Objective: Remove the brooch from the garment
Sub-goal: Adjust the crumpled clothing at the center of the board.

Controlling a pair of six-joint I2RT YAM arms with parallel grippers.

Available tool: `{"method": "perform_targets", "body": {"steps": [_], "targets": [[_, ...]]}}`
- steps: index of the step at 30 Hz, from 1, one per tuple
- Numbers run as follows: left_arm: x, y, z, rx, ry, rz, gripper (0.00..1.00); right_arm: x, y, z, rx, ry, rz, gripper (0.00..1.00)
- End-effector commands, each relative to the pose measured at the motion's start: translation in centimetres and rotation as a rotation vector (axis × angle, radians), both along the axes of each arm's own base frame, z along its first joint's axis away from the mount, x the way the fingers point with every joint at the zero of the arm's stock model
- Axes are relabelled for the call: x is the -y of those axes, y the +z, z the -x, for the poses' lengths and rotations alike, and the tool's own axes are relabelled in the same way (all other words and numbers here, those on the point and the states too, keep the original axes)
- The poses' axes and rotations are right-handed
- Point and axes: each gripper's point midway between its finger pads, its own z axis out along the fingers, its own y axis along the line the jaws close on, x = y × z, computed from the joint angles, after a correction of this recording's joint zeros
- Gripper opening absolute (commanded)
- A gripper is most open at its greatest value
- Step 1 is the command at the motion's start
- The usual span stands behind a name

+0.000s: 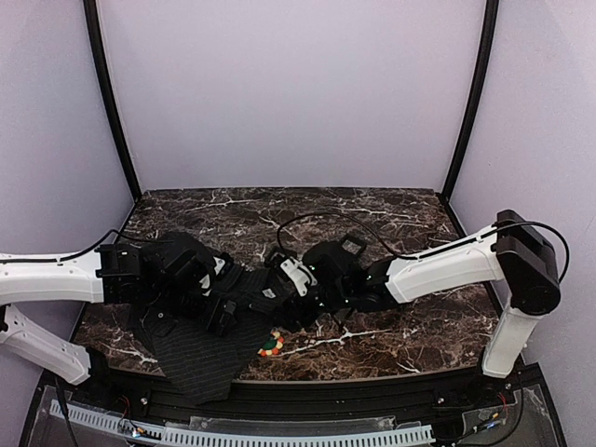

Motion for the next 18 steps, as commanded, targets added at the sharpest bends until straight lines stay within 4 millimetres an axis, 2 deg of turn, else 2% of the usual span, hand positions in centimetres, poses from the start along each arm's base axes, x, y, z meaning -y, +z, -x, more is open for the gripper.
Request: {"method": "perform_targets", "body": {"steps": [1,4,8,10,12,15,18], "targets": [[0.4,0.6,0.5,-0.009,0.008,0.082,0.92,-2.7,0.3,-0.8,0.066,0.025,-0.018,0.84],[0.1,-0.1,0.9,-0.016,-0.001,0.055,0.92,-3.4,-1.0,-1.4,0.067,0.013,0.005,0.78],[0.7,-0.3,1.7,-0.003,-0.058,0.024,0.92,-3.4,-2.1,-2.7,0.092,-0.050,0.035,0.68],[1.3,-0.8,2.6,-0.004,-0.096,0.009,0.92,-3.5,-2.4,-3.2,0.093,-0.069,0.039,0.58],[1.7,-1.8,3.3,-0.023,-0.122,-0.021,0.92,-3.7,-2.3,-3.3,0.089,-0.080,0.034,0.45],[1.4,-3.6,4.1,-0.048,-0.130,-0.098,0.92,-3.9,-2.1,-3.6,0.078,-0.095,0.019,0.25],[1.4,-4.6,5.0,-0.040,-0.145,-0.161,0.92,-3.8,-1.5,-3.8,0.058,-0.114,-0.006,0.07]]}}
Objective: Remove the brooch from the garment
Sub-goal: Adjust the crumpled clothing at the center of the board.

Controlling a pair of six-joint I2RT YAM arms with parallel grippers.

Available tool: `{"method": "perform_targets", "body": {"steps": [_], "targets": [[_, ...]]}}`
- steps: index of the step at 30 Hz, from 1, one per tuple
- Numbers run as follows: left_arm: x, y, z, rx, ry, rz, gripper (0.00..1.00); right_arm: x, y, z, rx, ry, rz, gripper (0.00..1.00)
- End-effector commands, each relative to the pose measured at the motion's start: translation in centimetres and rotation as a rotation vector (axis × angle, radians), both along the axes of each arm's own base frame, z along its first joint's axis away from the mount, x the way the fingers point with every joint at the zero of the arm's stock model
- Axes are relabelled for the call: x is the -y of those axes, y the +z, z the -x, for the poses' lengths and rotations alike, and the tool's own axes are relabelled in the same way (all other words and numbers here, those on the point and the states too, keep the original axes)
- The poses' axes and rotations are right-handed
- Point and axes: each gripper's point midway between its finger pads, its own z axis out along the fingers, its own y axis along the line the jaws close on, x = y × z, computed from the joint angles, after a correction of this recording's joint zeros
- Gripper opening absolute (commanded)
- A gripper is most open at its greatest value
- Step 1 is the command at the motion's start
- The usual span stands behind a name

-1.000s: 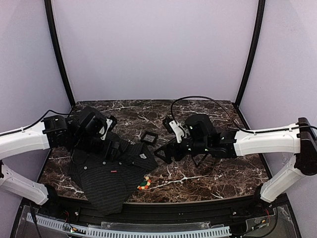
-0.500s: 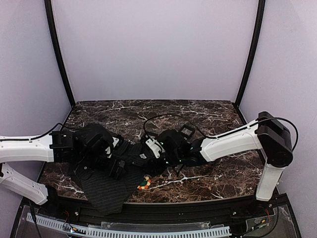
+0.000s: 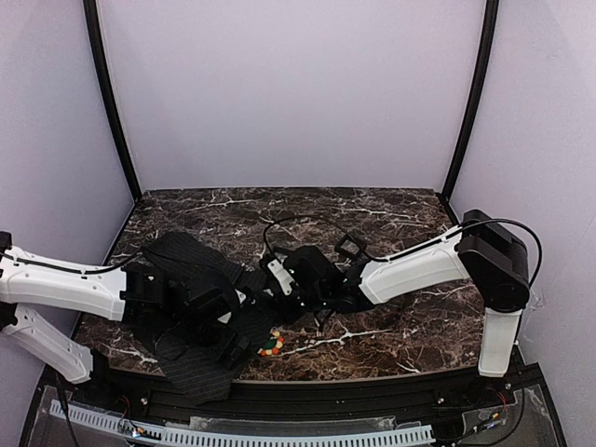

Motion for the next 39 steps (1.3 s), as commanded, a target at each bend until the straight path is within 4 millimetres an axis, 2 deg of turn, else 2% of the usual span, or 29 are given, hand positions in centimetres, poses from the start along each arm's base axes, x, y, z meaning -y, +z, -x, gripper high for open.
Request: {"method": "perform_targets", "body": {"steps": [1,2,10,12,14,15,16,17,18,22,23,25,29,31,32,33,34,35,37,39], "targets": [[-0.7,-1.6,1.0,0.012,-0.004,-0.103,0.92,-0.7,1.9,-1.0,-0.001,-0.045,-0.071,0.03],[-0.8,-1.8,1.2,0.026,-0.007,-0.121,0.93,-0.6,2.1,-1.1,-0.007,-0.055,-0.079,0.00],[-1.8,-4.0,2.1,0.053,0.013,-0.263,0.94,-0.2,2.7,-1.9,-0.032,-0.103,-0.100,0.00],[-2.5,-4.7,2.2,0.049,0.035,-0.305,0.91,-0.2,2.8,-1.9,-0.034,-0.103,-0.105,0.00],[-3.1,-5.1,2.2,0.047,0.058,-0.329,0.69,-0.1,3.2,-2.1,-0.035,-0.107,-0.118,0.00],[-3.2,-5.0,2.2,0.048,0.065,-0.328,0.63,0.0,3.5,-2.1,-0.035,-0.108,-0.123,0.00],[-3.3,-4.5,2.1,0.054,0.074,-0.316,0.50,0.1,3.9,-2.2,-0.035,-0.110,-0.128,0.00],[-3.2,-4.1,2.0,0.059,0.079,-0.304,0.45,0.3,4.3,-2.2,-0.035,-0.113,-0.132,0.00],[-3.1,-3.3,1.9,0.068,0.083,-0.280,0.34,0.5,4.9,-2.3,-0.030,-0.118,-0.139,0.00],[-2.2,-0.5,1.6,0.091,0.087,-0.177,0.07,1.7,8.4,-2.2,-0.001,-0.123,-0.159,0.00],[-2.1,-0.1,1.6,0.085,0.087,-0.162,0.04,2.0,9.6,-2.0,0.009,-0.121,-0.168,0.00],[-1.7,1.3,1.6,0.068,0.086,-0.106,0.01,2.8,11.4,-1.6,0.019,-0.110,-0.161,0.00],[-0.6,5.5,1.6,0.033,0.054,0.094,0.01,5.3,15.1,-0.5,0.042,-0.115,-0.136,0.00],[-0.6,8.5,1.6,0.015,0.033,0.243,0.01,6.7,16.6,0.2,0.046,-0.115,-0.127,0.00],[-1.2,8.7,1.0,0.006,0.055,0.273,0.01,7.1,17.3,0.7,0.039,-0.103,-0.125,0.00],[-0.9,10.1,1.4,-0.010,0.031,0.358,0.01,7.6,17.8,1.5,0.025,-0.080,-0.120,0.00],[-1.2,9.8,1.5,-0.055,0.027,0.388,0.01,7.7,18.4,2.2,0.012,-0.052,-0.130,0.00],[-1.1,10.5,1.4,-0.058,0.022,0.436,0.01,7.6,18.9,2.9,-0.008,-0.021,-0.144,0.00],[-1.1,10.1,1.2,-0.102,0.021,0.467,0.01,6.9,19.7,4.1,-0.047,0.030,-0.182,0.00],[-1.0,9.4,1.0,-0.128,0.016,0.460,0.01,5.6,19.5,4.6,-0.074,0.054,-0.217,0.00]]}}
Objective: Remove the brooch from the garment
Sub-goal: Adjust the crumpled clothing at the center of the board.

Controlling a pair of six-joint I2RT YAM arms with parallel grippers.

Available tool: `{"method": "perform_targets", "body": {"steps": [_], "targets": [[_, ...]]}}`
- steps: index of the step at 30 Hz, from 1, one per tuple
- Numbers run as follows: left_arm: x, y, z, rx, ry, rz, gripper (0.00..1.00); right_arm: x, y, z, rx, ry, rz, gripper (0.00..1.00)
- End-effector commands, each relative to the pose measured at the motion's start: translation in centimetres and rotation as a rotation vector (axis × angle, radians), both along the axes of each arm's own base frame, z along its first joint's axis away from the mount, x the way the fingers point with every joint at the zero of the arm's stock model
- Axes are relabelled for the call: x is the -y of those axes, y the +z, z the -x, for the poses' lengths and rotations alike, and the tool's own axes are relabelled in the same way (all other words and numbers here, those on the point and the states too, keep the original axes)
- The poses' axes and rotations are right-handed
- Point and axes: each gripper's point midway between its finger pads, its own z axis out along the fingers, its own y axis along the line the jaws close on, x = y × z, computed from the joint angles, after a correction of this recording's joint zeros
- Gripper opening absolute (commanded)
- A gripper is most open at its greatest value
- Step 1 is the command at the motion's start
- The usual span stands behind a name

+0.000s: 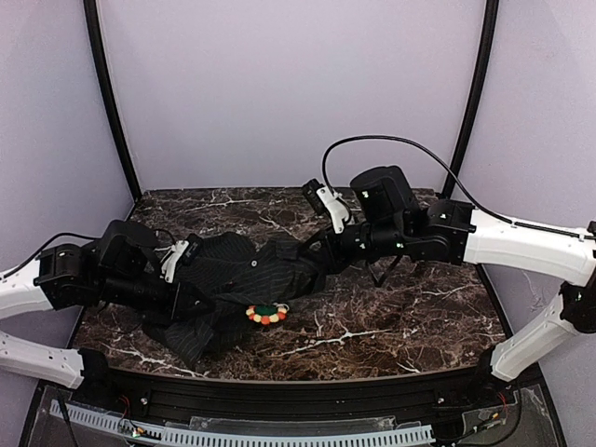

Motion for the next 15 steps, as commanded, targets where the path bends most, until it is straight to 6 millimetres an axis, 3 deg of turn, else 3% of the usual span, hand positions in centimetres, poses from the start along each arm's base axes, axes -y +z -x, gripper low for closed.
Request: {"method": "perform_targets", "body": {"steps": [1,9,13,15], "targets": [[1.4,-1.9,1.1,-0.097,-0.115,0.034,0.01,-1.9,-0.8,1.8,-0.088,0.090,-0.028,0.00],[-1.7,-5.8,-3.2,-0.191,0.051,-0.009,0.01,-7.8,-5.1,-2.0,-0.172,0.002,-0.064,0.00],[-3.9,-9.3,-4.6,-0.254,0.131,-0.075,0.01,-8.9,-5.9,-3.1,-0.169,-0.025,-0.052,0.00],[-5.1,-10.6,-5.2,-0.272,0.174,-0.106,0.01,-8.7,-5.4,-3.1,-0.155,-0.029,-0.061,0.11]]}}
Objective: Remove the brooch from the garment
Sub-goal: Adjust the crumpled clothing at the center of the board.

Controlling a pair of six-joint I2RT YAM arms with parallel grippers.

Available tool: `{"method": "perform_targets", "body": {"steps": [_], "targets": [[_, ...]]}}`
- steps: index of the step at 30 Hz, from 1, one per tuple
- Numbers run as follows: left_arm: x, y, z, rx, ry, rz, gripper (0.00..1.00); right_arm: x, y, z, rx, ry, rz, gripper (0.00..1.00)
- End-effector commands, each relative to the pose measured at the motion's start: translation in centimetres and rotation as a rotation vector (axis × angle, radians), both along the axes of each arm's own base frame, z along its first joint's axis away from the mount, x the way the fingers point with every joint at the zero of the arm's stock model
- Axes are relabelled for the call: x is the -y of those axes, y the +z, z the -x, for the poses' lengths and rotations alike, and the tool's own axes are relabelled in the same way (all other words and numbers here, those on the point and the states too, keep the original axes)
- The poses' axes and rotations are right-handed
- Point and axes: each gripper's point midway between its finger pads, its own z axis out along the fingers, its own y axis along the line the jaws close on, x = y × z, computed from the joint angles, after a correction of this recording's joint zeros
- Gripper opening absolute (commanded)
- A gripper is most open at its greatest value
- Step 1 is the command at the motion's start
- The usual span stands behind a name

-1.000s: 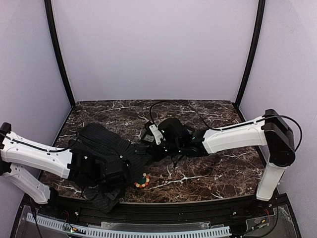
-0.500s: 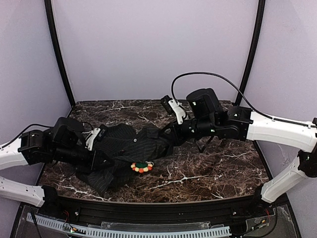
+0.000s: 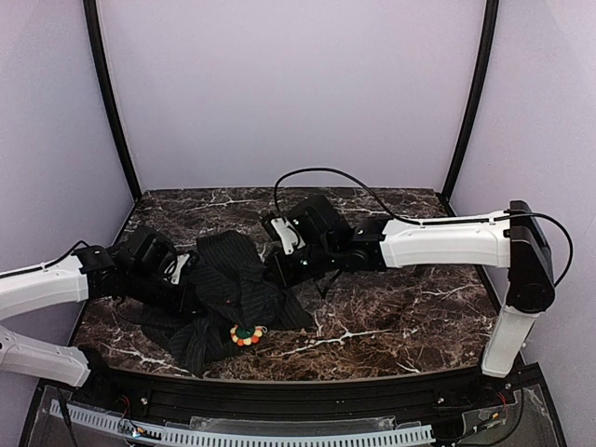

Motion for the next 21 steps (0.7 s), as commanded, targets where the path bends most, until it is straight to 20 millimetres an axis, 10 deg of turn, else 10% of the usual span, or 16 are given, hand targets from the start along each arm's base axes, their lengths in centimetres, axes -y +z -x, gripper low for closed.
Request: {"method": "perform_targets", "body": {"steps": [1,11,21], "targets": [[-2.1,-2.9,-0.9,-0.031,0.047,-0.067,0.01,-0.9,4.3,-0.8,0.069,-0.032,-0.114,0.19],[-2.0,-4.2,-3.1,-0.010,0.037,-0.130,0.01,2.9,3.3,4.1,0.204,0.122,-0.148,0.80],[-0.2,-2.6,-4.0,0.035,-0.032,-0.068,0.01,2.5,-2.0,9.5,0.215,0.273,-0.101,0.88]]}}
